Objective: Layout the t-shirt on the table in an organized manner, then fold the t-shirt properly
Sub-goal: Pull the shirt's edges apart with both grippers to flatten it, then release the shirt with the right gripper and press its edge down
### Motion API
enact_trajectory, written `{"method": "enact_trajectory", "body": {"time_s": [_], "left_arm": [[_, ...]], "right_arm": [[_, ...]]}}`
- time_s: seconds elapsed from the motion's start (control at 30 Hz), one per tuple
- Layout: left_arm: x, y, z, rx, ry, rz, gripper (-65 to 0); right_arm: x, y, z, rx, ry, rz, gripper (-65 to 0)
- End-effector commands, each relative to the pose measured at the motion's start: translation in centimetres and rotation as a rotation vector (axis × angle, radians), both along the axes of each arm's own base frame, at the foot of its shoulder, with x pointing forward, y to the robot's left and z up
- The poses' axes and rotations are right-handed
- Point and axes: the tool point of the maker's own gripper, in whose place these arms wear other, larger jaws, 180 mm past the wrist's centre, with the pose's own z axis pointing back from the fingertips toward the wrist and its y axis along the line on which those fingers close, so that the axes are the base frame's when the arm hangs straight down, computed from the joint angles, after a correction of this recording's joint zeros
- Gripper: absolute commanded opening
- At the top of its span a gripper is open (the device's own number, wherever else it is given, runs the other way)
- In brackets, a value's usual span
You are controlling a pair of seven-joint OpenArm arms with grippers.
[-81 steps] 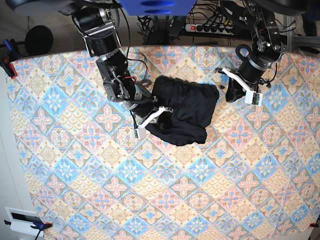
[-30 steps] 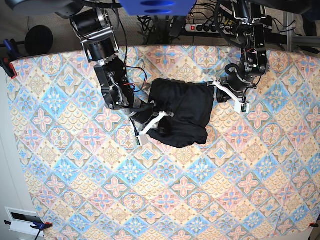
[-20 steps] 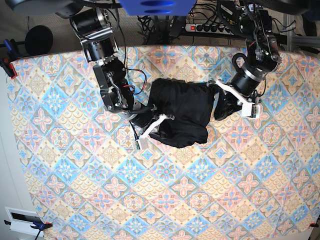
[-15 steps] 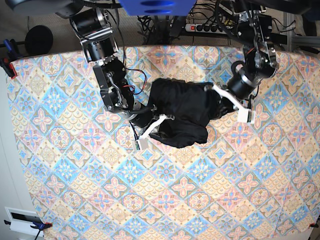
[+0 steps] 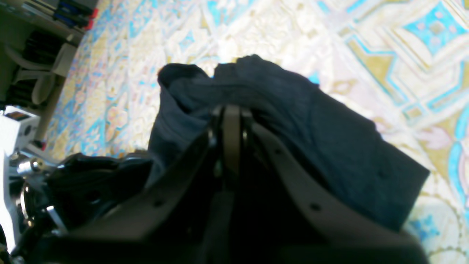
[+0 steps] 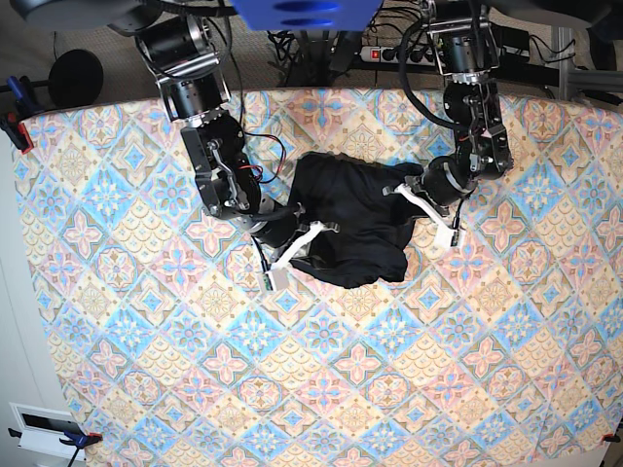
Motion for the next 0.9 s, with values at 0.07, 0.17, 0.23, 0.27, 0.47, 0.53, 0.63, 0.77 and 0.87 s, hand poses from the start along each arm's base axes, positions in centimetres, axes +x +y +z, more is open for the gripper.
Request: {"method": "enact_trajectory", "body": {"time_s": [0.07, 0.17, 0.23, 0.27, 0.47, 0.53, 0.63, 0.77, 0.87], "left_arm": [[-1.8, 1.3, -1.6, 0.06, 0.059, -0.001, -65.0], [-2.3, 2.4, -1.9, 0.084, 0.057, 0.008, -65.0], [-3.0, 2.8, -2.3, 0.094, 0.072, 0.006, -65.0], [-3.1, 3.0, -2.3, 0.097, 0.073, 0.007, -65.0], [-3.7, 3.4, -2.6, 0.104, 0.084, 0.008, -65.0], [-3.7, 3.3, -2.6, 0.103, 0.084, 0.007, -65.0], [-3.7, 3.1, -2.6, 0.098, 0.083, 0.005, -65.0], [-3.4, 3.0, -2.0, 0.092, 0.064, 0.006, -65.0], [-2.1, 1.9, 1.8, 0.017, -0.059, 0.029, -65.0]], "right_arm": [[1.3, 0.4, 2.4, 0.039, -0.066, -0.005, -65.0], [1.5, -0.2, 3.0, 0.031, -0.087, -0.009, -65.0], [1.6, -0.5, 3.1, 0.026, -0.093, -0.011, -65.0], [1.6, -0.5, 3.0, 0.026, -0.091, -0.011, -65.0], [2.5, -2.4, 2.5, 0.016, -0.082, -0.059, -64.9], [2.9, -4.2, 1.0, 0.016, -0.036, -0.118, -64.9], [3.2, -7.2, -1.4, 0.019, 0.037, -0.209, -64.9], [4.3, -11.0, -0.8, 0.031, 0.026, -0.31, -64.9], [5.4, -12.6, 3.2, 0.025, -0.087, -0.324, -64.9]]}}
